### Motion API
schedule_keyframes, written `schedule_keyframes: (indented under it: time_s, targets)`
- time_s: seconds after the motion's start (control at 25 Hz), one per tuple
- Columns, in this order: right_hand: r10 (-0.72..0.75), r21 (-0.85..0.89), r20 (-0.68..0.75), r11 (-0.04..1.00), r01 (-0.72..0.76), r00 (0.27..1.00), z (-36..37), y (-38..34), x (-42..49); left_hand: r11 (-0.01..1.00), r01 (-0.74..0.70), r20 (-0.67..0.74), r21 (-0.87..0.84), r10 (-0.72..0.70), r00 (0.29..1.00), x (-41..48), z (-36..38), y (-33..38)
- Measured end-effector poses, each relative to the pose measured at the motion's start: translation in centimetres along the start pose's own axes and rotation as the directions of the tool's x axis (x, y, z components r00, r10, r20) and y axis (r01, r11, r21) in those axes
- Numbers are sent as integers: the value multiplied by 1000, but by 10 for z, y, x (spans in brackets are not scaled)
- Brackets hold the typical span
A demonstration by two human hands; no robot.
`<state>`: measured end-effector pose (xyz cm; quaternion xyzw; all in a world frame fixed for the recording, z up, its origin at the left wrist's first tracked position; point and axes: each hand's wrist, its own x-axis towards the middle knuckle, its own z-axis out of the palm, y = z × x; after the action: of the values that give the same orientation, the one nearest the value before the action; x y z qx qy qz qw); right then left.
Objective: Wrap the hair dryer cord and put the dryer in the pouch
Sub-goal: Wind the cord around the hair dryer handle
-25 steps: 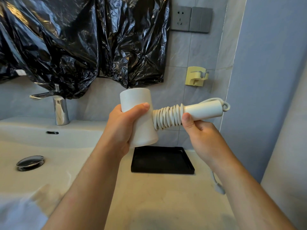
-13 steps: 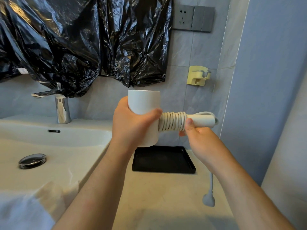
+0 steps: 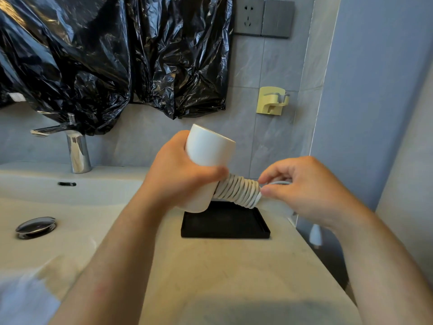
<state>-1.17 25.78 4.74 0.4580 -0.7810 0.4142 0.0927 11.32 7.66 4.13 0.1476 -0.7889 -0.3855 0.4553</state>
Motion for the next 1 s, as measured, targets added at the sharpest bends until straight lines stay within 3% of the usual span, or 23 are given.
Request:
schedule_keyframes:
  time_s: [0.16,0.32,0.48,0.6,0.76,0.88,1.0]
  targets:
    - [-81,318,142,948,32,987,-18,-5,-8,966,-14,193,-260,66,979,-2,-19,3]
    - [-179,658,240,753,-24,954,-15,-1,-6,897,-1,318,-443,158,935,-2,-22,0]
    - [-201,859,55,508,56,978,1,6,0,796,61,291,-603,148,945,1,-12,-2]
    - [-120,935,-6,352,48,993,14,10,0,780,83,271,-620,113,956,2,-8,-4]
    - [-69,975,85,213,-68,994,19,20,6,780,104,233,-617,55,971,0,1,-3]
    - [-108,981,138,156,-120,985,20,28,11,770,137,202,-623,-11,979,-1,9,-3]
    - [-51,976,166,151,-157,985,23,29,15,756,156,105,-636,-116,988,0,13,-5]
